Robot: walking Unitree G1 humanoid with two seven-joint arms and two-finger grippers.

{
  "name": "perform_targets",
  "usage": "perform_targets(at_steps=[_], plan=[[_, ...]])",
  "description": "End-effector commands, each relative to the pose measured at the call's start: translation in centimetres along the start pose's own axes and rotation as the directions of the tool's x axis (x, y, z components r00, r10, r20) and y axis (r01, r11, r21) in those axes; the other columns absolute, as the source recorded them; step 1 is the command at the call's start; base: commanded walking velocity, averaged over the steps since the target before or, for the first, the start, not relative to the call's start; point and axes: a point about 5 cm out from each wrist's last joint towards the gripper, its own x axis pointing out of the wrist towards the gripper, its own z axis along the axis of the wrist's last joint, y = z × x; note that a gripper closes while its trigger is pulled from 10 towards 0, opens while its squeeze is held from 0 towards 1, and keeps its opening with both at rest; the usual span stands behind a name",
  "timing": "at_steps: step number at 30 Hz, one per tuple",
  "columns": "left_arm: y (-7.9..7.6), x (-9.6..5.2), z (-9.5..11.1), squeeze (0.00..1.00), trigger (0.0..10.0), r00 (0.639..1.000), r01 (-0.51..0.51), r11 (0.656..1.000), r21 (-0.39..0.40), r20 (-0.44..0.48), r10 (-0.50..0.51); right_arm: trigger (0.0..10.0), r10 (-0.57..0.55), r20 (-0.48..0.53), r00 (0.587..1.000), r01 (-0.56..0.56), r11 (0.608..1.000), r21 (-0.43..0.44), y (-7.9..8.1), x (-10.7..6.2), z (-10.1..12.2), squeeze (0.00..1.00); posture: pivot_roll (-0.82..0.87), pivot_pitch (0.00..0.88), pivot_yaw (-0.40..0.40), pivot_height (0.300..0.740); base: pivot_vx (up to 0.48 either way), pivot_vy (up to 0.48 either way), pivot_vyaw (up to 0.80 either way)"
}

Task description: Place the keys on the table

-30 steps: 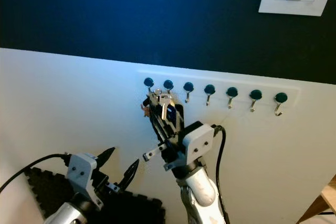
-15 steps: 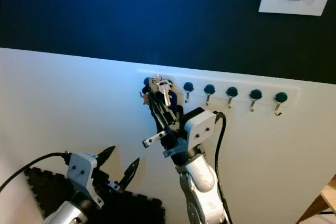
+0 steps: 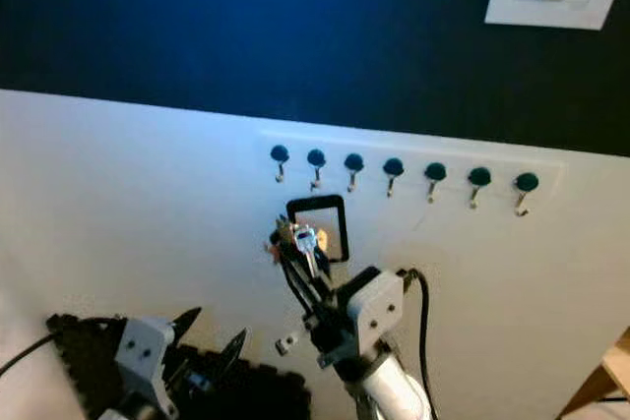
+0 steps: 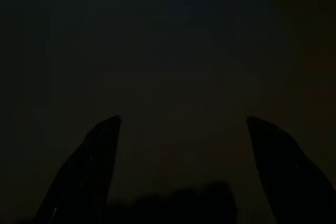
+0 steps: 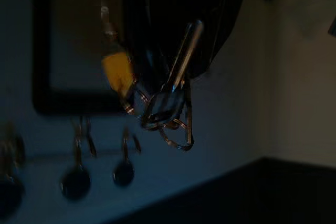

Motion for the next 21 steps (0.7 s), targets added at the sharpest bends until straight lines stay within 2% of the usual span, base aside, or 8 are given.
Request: perform_targets(at_steps=[1, 10, 12, 13, 16, 18, 19, 21], plan=[[0.3, -1.0, -1.4, 0.00, 10.0, 0.998, 0.009, 1.000, 0.013, -0.065, -0.009, 0.0, -0.007, -0.021, 1.000, 0.006, 1.000, -0.019, -0.2, -0.9, -0.2, 0.00, 0.07, 0.030, 0.013, 0.740, 0.000, 0.000, 0.00], [0.7, -3.0, -4.9, 0.00, 10.0, 0.977, -0.040, 0.999, 0.000, -0.210, 0.039, 0.0, -0.102, -0.292, 0.951, 0.112, 0.994, 0.016, -1.5, -6.4, -5.5, 0.00, 0.07, 0.028, 0.014, 0.740, 0.000, 0.000, 0.00], [1.5, -3.4, -7.9, 0.00, 10.0, 0.921, -0.150, 0.988, 0.019, -0.360, 0.147, 0.0, -0.270, -0.457, 0.847, 0.309, 0.951, 0.011, -3.4, -9.9, -8.9, 0.00, 0.07, 0.025, 0.012, 0.740, 0.000, 0.000, 0.00], [1.5, -3.4, -7.9, 0.00, 10.0, 0.921, -0.150, 0.988, 0.019, -0.360, 0.147, 0.0, -0.270, -0.457, 0.847, 0.309, 0.951, 0.011, -3.4, -9.9, -8.9, 0.00, 0.07, 0.025, 0.012, 0.740, 0.000, 0.000, 0.00], [2.3, -4.2, -11.3, 0.00, 10.0, 0.784, -0.323, 0.946, 0.017, -0.555, 0.277, 0.0, -0.409, -0.669, 0.621, 0.521, 0.853, -0.038, -4.7, -14.5, -12.7, 0.00, 0.07, 0.021, 0.015, 0.740, 0.000, 0.000, 0.00], [2.3, -4.4, -11.8, 0.00, 10.0, 0.758, -0.350, 0.937, 0.019, -0.582, 0.295, 0.0, -0.414, -0.709, 0.571, 0.538, 0.841, -0.058, -4.7, -15.6, -13.3, 0.00, 0.07, 0.021, 0.015, 0.740, 0.000, 0.000, 0.00], [2.3, -4.4, -11.8, 0.00, 10.0, 0.758, -0.350, 0.937, 0.019, -0.582, 0.295, 0.0, -0.414, -0.709, 0.571, 0.538, 0.841, -0.058, -4.7, -15.6, -13.3, 0.00, 0.07, 0.021, 0.015, 0.740, 0.000, 0.000, 0.00], [1.1, -4.6, -13.3, 0.00, 10.0, 0.704, -0.340, 0.940, 0.000, -0.663, 0.254, 0.0, -0.404, -0.814, 0.418, 0.570, 0.814, -0.112, -4.2, -18.7, -14.8, 0.00, 0.08, 0.019, 0.012, 0.740, 0.000, 0.000, 0.00]])
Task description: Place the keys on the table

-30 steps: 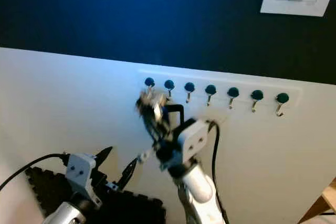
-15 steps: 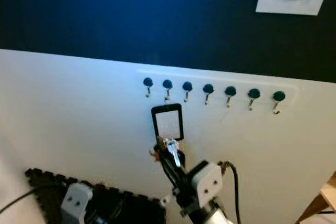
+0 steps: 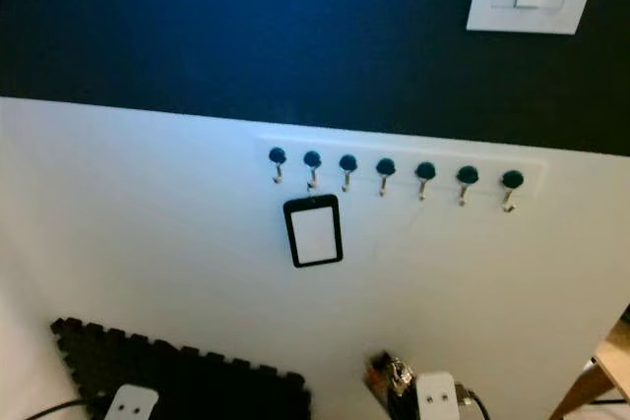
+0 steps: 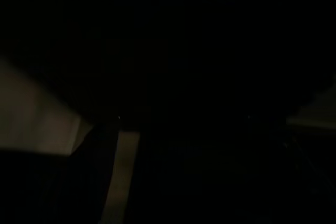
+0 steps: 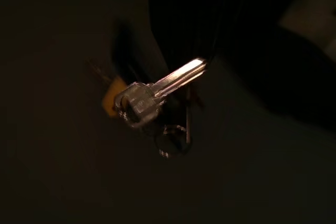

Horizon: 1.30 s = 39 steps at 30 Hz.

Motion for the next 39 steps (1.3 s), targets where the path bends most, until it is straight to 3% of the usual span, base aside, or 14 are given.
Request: perform_targets(at_steps=[1, 4, 5, 7, 8, 9, 10, 15, 19, 25, 39], plan=[[-1.5, 0.0, -1.8, 0.00, 10.0, 0.994, 0.043, 0.999, 0.017, -0.102, -0.041, 0.0, -0.057, -0.136, 0.989, 0.061, 0.998, 0.024, -0.7, -0.8, -2.6, 0.00, 0.08, 0.016, 0.009, 0.740, 0.000, 0.000, 0.00], [-2.7, 0.2, -2.5, 0.00, 10.0, 0.984, 0.111, 0.993, 0.043, -0.143, -0.104, 0.0, -0.085, -0.227, 0.970, 0.100, 0.993, 0.058, -1.0, -1.4, -4.3, 0.00, 0.07, 0.015, 0.008, 0.740, 0.000, 0.000, 0.00], [-2.9, 0.3, -2.6, 0.00, 10.0, 0.983, 0.114, 0.993, 0.043, -0.150, -0.107, 2.5, -0.091, -0.249, 0.964, 0.112, 0.991, 0.073, -1.1, -1.4, -4.7, 0.00, 0.07, 0.015, 0.008, 0.740, 0.000, 0.000, 0.00], [-3.0, 0.3, -2.7, 0.00, 10.0, 0.982, 0.115, 0.993, 0.039, -0.154, -0.108, 2.5, -0.094, -0.268, 0.959, 0.120, 0.989, 0.083, -1.1, -1.5, -5.0, 0.00, 0.07, 0.017, 0.008, 0.740, 0.000, 0.000, 0.00], [-3.2, 0.4, -3.0, 0.00, 10.0, 0.979, 0.112, 0.993, 0.037, -0.175, -0.104, 8.4, -0.099, -0.293, 0.951, 0.127, 0.989, 0.076, -1.2, -1.7, -5.4, 0.00, 0.07, 0.019, 0.007, 0.740, 0.000, 0.000, 0.00], [-3.4, 0.5, -3.3, 0.00, 10.0, 0.977, 0.106, 0.994, 0.036, -0.192, -0.097, 8.4, -0.106, -0.310, 0.945, 0.133, 0.989, 0.069, -1.3, -1.8, -5.7, 0.00, 0.07, 0.019, 0.007, 0.740, 0.000, 0.000, 0.00], [-3.6, 0.5, -3.8, 0.00, 10.0, 0.969, 0.109, 0.993, 0.035, -0.227, -0.098, 10.0, -0.113, -0.327, 0.938, 0.143, 0.987, 0.070, -1.4, -2.0, -6.0, 0.00, 0.06, 0.024, 0.006, 0.740, 0.000, 0.000, 0.00], [-4.3, 0.7, -4.4, 0.00, 10.0, 0.959, 0.098, 0.995, 0.006, -0.269, -0.093, 10.0, -0.116, -0.346, 0.931, 0.160, 0.982, 0.101, -1.7, -2.3, -6.5, 0.00, 0.06, 0.025, 0.006, 0.740, 0.000, 0.000, 0.00], [-3.7, 0.4, -5.0, 0.00, 10.0, 0.958, 0.045, 0.999, -0.017, -0.282, -0.048, 10.0, -0.099, -0.374, 0.922, 0.117, 0.993, 0.026, -1.7, -2.3, -6.9, 0.00, 0.04, 0.018, -0.020, 0.740, 0.000, 0.000, 0.00], [-3.5, 0.4, -5.2, 0.00, 10.0, 0.960, 0.011, 0.999, -0.031, -0.279, -0.019, 10.0, -0.071, -0.384, 0.920, 0.071, 0.997, -0.014, -1.8, -2.1, -6.8, 0.00, 0.05, 0.009, -0.062, 0.740, 0.000, 0.000, 0.00], [-3.2, 0.6, -5.0, 0.00, 10.0, 0.971, 0.005, 1.000, 0.016, -0.240, -0.001, 10.0, -0.094, -0.388, 0.917, 0.082, 0.995, -0.048, -2.4, -1.9, -6.5, 0.00, 0.06, 0.007, -0.057, 0.740, 0.000, 0.000, 0.00]])
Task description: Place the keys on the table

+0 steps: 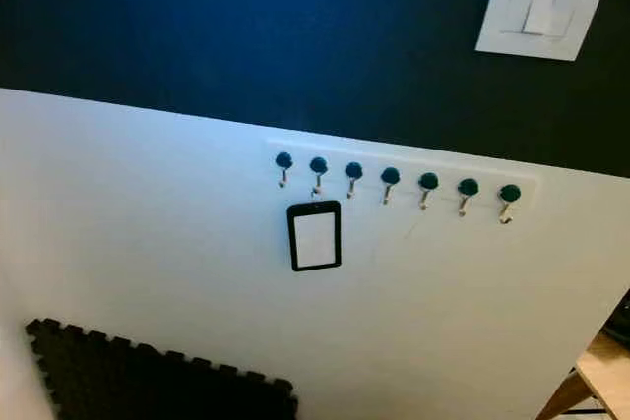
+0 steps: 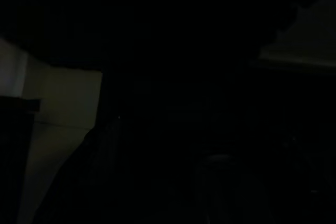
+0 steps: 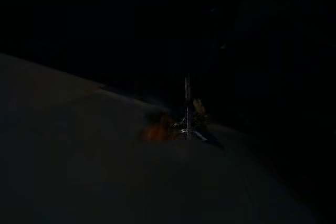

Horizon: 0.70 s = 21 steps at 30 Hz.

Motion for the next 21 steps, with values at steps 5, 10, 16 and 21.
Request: perform_targets(at_steps=[5, 10, 16, 21], plan=[[0.3, 0.0, 0.0, 0.00, 10.0, 1.000, 0.003, 1.000, 0.025, 0.005, -0.003, 10.0, -0.031, -0.030, 0.999, 0.032, 0.999, 0.011, -0.6, -0.5, -1.1, 0.00, 0.05, 0.012, -0.037, 0.740, 0.000, 0.000, 0.00], [0.0, 0.1, 0.2, 0.00, 10.0, 1.000, 0.021, 0.999, 0.034, 0.010, -0.021, 10.0, -0.043, -0.042, 0.998, 0.044, 0.999, 0.023, -0.7, -0.6, -1.4, 0.00, 0.05, 0.016, -0.026, 0.740, 0.000, 0.000, 0.00], [-0.2, 0.2, 0.3, 0.00, 10.0, 0.999, 0.033, 0.999, 0.037, 0.011, -0.033, 10.0, -0.050, -0.049, 0.998, 0.051, 0.998, 0.030, -0.7, -0.7, -1.7, 0.00, 0.04, 0.022, -0.019, 0.740, -0.092, 0.000, 0.00], [-0.3, 0.2, 0.2, 0.00, 10.0, 0.999, 0.038, 0.999, 0.038, 0.010, -0.039, 10.0, -0.052, -0.049, 0.997, 0.053, 0.998, 0.032, -0.7, -0.8, -1.8, 0.00, 0.04, 0.023, -0.019, 0.740, -0.300, 0.000, 0.00]])
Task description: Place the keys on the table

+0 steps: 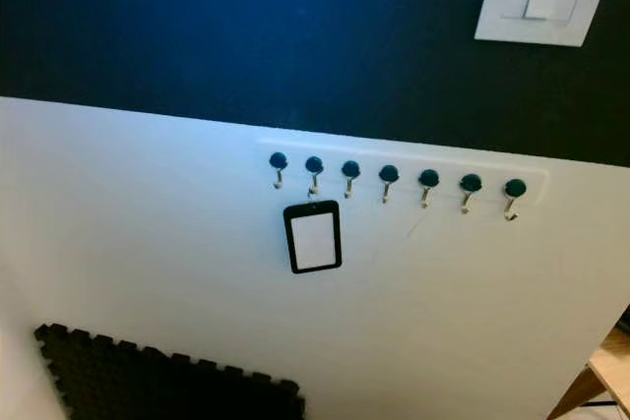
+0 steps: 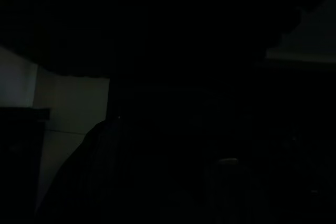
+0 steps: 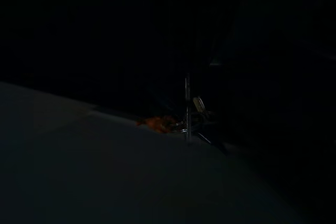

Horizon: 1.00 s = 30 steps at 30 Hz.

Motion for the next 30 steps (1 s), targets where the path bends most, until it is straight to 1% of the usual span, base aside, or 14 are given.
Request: perform_targets(at_steps=[1, 19, 28, 30], plan=[[0.04, -0.11, -0.46, 0.00, 10.0, 1.000, 0.006, 1.000, 0.012, -0.015, -0.006, 10.0, -0.014, -0.006, 1.000, 0.014, 1.000, 0.003, -0.24, -0.19, -0.38, 0.00, 0.04, 0.024, -0.019, 0.740, -0.322, 0.000, 0.00], [-0.15, 0.02, -0.31, 0.00, 10.0, 1.000, 0.023, 1.000, 0.011, -0.019, -0.023, 10.0, -0.015, 0.000, 1.000, 0.015, 1.000, 0.002, -0.14, -0.13, -0.25, 0.00, 0.04, 0.024, -0.018, 0.740, -0.332, 0.000, 0.00], [-0.15, 0.22, 0.20, 0.00, 10.0, 0.999, 0.037, 0.999, 0.026, -0.013, -0.037, 10.0, -0.021, 0.001, 1.000, 0.021, 1.000, 0.011, -0.09, -0.16, -0.35, 0.00, 0.04, 0.027, -0.008, 0.740, -0.329, 0.000, 0.00], [-0.15, 0.26, 0.24, 0.00, 10.0, 0.999, 0.041, 0.999, 0.034, -0.017, -0.040, 10.0, -0.022, 0.001, 1.000, 0.022, 1.000, 0.012, -0.07, -0.18, -0.40, 0.00, 0.04, 0.027, -0.007, 0.740, -0.148, 0.000, 0.00]])
